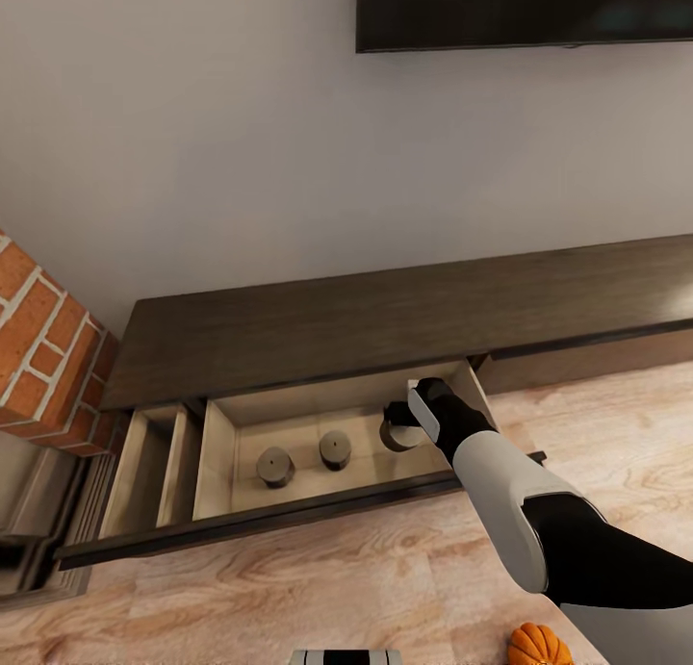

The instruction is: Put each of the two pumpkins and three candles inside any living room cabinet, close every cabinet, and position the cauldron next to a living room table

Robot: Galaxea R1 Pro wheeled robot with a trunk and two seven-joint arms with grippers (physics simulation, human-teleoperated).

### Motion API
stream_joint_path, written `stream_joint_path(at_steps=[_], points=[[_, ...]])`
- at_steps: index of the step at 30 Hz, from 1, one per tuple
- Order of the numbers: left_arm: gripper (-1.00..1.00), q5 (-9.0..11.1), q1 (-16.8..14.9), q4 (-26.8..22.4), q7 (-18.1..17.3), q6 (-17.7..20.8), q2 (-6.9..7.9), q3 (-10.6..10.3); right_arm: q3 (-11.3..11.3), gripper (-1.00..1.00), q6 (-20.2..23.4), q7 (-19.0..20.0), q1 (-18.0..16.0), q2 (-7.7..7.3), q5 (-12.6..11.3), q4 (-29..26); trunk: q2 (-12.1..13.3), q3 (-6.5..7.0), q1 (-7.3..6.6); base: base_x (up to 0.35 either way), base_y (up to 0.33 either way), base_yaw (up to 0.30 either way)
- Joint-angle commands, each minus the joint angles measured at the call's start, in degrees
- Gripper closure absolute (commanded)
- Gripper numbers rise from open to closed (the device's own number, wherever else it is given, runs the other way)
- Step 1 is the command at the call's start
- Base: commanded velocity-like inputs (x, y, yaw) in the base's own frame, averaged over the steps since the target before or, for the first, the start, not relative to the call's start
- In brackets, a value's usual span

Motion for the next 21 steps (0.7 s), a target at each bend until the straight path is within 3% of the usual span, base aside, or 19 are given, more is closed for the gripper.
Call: stream_joint_path(at_steps=[1, 21], points=[[-1.0, 0.62, -0.03, 0.01, -0.21, -0.28, 0.07, -0.19, 0.22, 1.0, 0.21, -0.45, -0.02, -0.01, -0.6, -0.07, -0.02, -0.12, 0.0, 0.0, 0.0, 0.0], [-1.0, 0.61, -0.04, 0.06, -2.0, -0.3, 0.23, -0.17, 0.22, 1.0, 0.2, -0.5, -0.02, -0.1, -0.6, -0.05, -0.02, -1.97, 0.0, 0.0, 0.0, 0.0]])
